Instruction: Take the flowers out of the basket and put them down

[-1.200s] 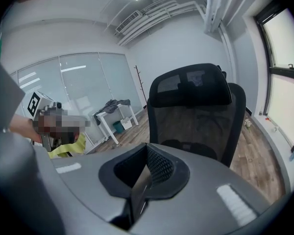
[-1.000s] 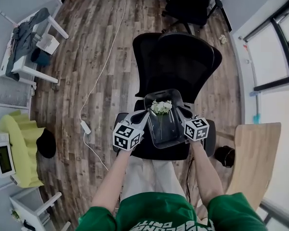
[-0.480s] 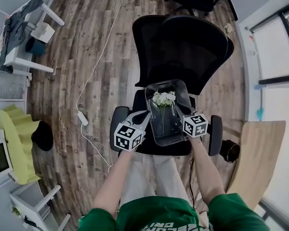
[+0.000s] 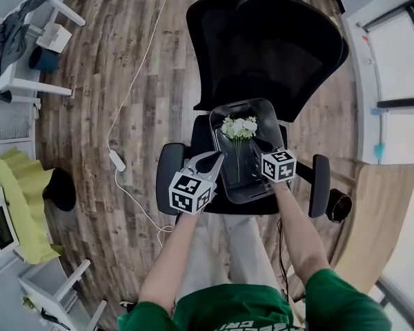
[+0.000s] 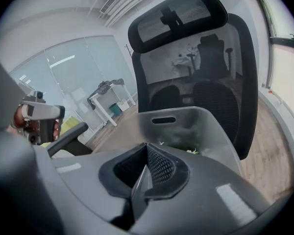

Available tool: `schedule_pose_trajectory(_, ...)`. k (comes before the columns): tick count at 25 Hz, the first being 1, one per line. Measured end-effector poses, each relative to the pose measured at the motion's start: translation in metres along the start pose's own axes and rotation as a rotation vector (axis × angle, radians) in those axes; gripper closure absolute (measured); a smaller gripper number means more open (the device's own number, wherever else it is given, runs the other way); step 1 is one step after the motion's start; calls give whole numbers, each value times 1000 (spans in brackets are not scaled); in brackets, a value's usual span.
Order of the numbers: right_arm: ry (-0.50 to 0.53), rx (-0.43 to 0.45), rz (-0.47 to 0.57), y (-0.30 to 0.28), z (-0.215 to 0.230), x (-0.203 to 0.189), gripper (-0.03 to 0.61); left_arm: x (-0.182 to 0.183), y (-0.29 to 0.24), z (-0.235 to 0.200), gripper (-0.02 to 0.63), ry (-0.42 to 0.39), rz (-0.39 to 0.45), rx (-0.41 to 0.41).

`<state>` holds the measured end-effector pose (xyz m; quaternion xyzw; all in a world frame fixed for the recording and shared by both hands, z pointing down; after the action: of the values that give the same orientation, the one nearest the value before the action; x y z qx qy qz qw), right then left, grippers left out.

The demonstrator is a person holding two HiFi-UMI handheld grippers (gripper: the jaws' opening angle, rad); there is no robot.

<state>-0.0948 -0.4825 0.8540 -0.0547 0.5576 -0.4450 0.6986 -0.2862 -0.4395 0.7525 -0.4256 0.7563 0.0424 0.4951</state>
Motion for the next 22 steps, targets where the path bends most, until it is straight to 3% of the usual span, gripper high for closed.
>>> schedule_pose_trajectory(15,-146,-53,-109,-58,46,-86,571,-50,-25,-13,597,80,-1,13)
schedule_pose_trajectory(22,-139,-62,-186,-83,61,-124,482,-65,-36,-16,597,108,20,9)
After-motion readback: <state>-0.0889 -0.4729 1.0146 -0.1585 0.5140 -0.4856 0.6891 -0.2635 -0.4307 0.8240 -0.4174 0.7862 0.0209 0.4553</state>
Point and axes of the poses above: the fingertips, and each gripper's own axes: y backward along the fingers, z to its right, x out of its top, the point moved 6 cm from there along y, backward along the fingers, and after that the axes turned 9 degrees about z, right-handed, at the moved point
